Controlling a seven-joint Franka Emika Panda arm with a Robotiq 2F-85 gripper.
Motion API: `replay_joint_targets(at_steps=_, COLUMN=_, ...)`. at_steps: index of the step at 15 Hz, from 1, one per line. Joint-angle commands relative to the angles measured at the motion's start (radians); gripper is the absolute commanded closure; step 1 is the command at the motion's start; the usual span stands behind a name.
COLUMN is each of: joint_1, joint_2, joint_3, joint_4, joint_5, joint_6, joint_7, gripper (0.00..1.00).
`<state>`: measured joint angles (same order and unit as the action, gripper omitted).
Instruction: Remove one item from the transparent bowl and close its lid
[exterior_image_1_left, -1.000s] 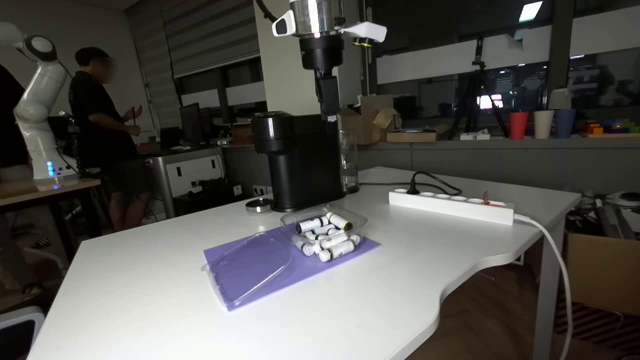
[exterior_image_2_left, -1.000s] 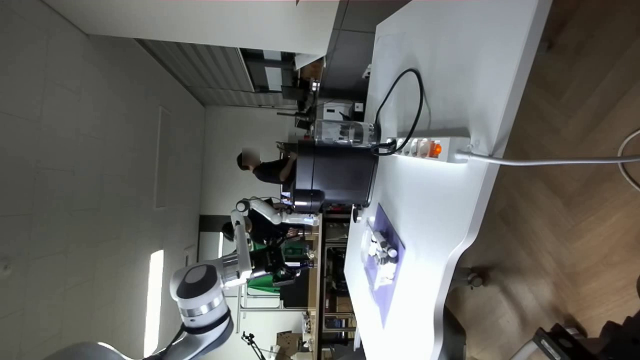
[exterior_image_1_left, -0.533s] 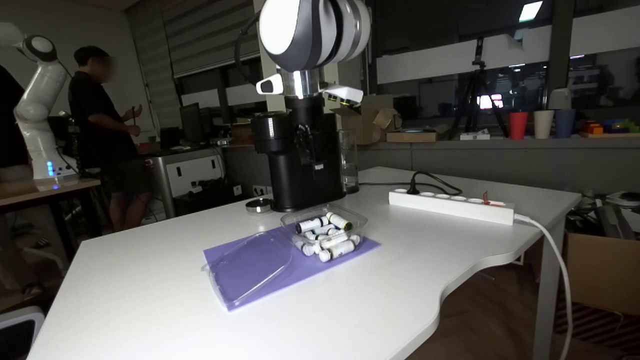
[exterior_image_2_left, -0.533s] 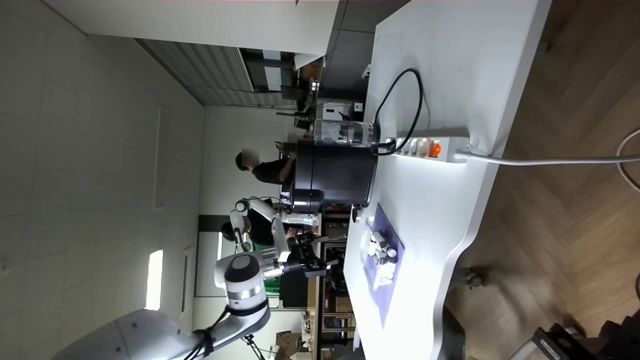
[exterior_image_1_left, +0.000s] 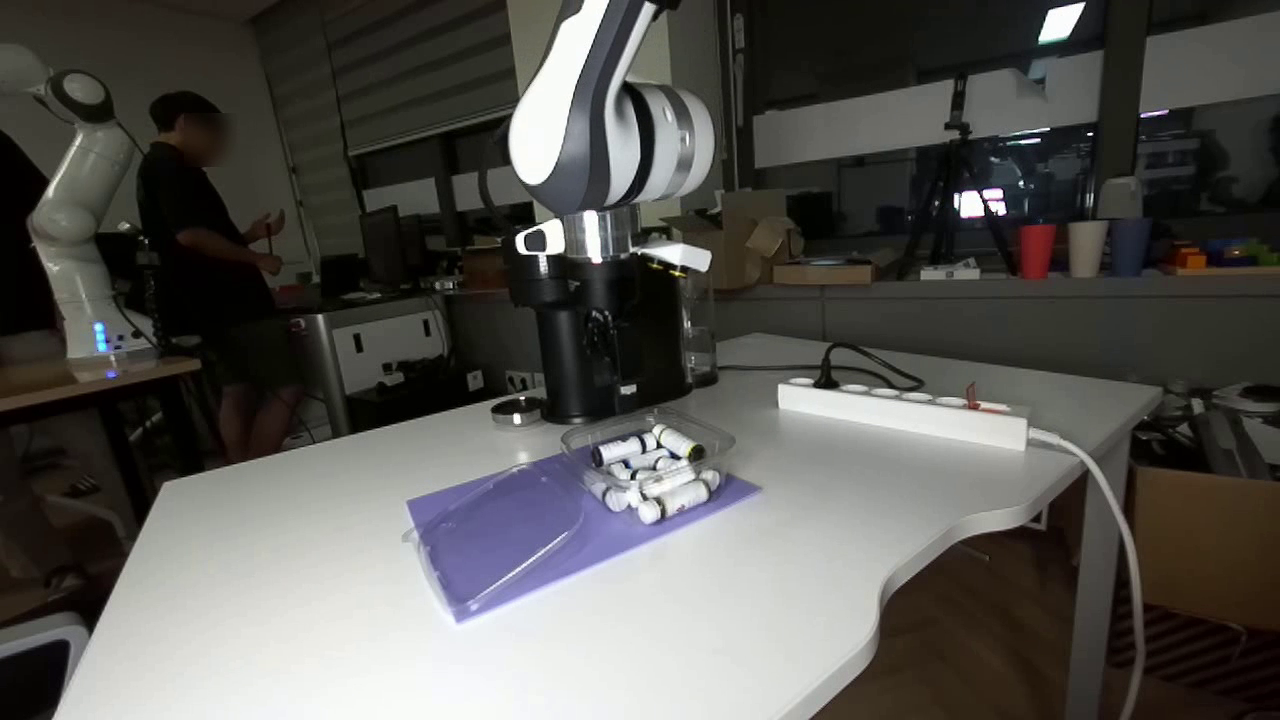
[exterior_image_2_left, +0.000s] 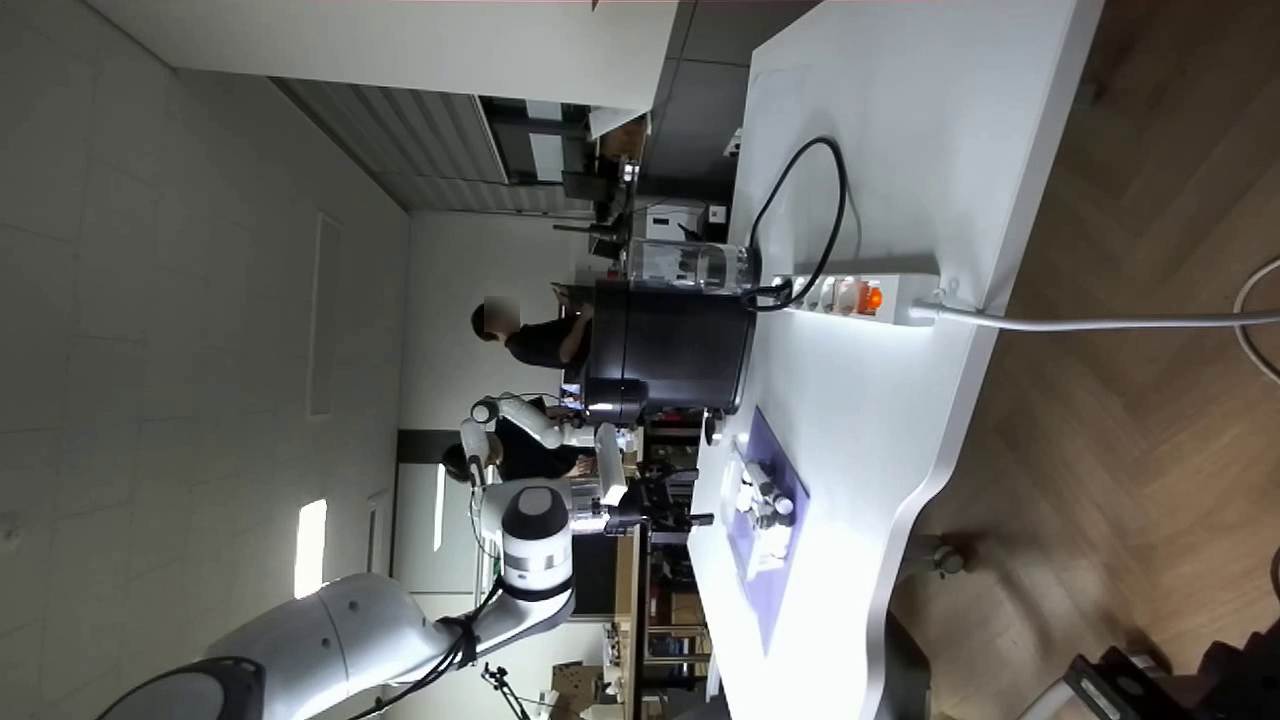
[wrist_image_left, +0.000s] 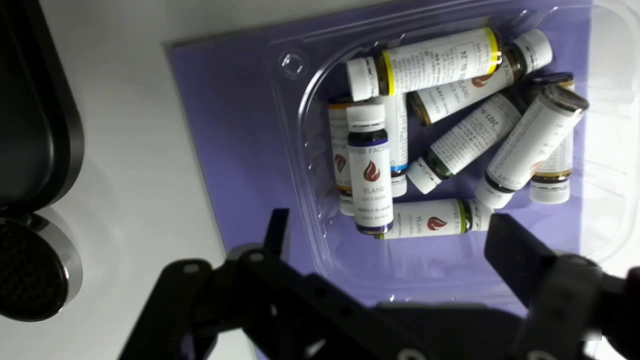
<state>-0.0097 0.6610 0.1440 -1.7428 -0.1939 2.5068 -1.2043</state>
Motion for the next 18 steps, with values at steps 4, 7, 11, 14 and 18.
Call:
replay_joint_targets(at_steps=4, joint_1=-0.004, joint_2=0.098, joint_3=0.002, joint_4=0.171, joint_5=0.065, joint_6=-0.222, joint_7=0.014, gripper=0.00)
replay_joint_targets(at_steps=7, joint_1=0.000, joint_2=0.131, joint_3=-0.002, joint_4=0.212, joint_5=0.074, joint_6=-0.275, joint_7=0.020, gripper=0.00)
replay_joint_targets(at_steps=11, joint_1=-0.002, joint_2=0.171, joint_3=0.001, joint_4=0.252, joint_5=0.090, joint_6=-0.324, joint_7=0.017, gripper=0.00)
replay_joint_targets(at_steps=14, joint_1=-0.007, joint_2=0.191, joint_3=0.006, joint_4=0.259, joint_5=0.092, joint_6=-0.310, joint_7=0.007, gripper=0.00)
replay_joint_targets(at_steps=18, joint_1=-0.010, joint_2=0.204, joint_3=0.011, joint_4=0.254, joint_5=0.094, joint_6=-0.286, joint_7=0.001, gripper=0.00)
